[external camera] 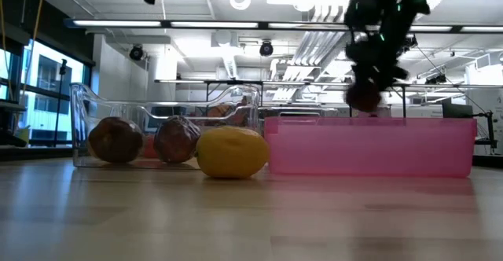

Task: Sort produce into baskets
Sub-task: Put the apple into the bottom transparent bin

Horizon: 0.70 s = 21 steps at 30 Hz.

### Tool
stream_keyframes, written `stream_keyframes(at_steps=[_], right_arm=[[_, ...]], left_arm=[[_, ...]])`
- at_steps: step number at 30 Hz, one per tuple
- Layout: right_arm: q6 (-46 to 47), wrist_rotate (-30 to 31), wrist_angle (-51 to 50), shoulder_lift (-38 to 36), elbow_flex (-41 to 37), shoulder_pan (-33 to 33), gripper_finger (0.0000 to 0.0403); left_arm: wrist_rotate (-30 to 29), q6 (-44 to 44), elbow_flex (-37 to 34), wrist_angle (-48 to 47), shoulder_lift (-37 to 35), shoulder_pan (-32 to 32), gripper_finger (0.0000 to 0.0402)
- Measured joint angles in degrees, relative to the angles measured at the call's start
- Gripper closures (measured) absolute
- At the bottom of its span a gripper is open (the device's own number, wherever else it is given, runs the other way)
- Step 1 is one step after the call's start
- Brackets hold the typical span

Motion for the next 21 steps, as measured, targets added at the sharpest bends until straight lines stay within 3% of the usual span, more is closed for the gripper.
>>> stream_keyframes(at_steps=[3, 6, 14, 18, 21], right_arm=[[3.4, -9.6, 12.6, -2.1, 0.4, 3.9, 0.0143], [6.6, -13.9, 21.0, -0.6, 0.5, 10.2, 0.014], [11.6, -14.2, 45.2, 13.3, 0.4, 27.5, 0.0137], [15.2, -12.9, 59.6, 19.5, 0.4, 31.2, 0.0134], [20.3, -12.7, 64.8, 22.0, 1.5, 31.8, 0.0128]], left_arm=[[0.0, 0.5, 0.0, 0.1, -0.3, 0.0, 0.0006], [0.0, 0.5, 0.0, 0.0, -0.3, 0.0, 0.0006], [-0.1, 0.9, 0.0, 0.1, -0.3, 0.0, 0.0006], [1.6, 0.9, 0.0, 0.1, -0.3, 0.0, 0.0006], [4.5, 0.9, 0.0, 0.0, -0.5, 0.0, 0.0006]])
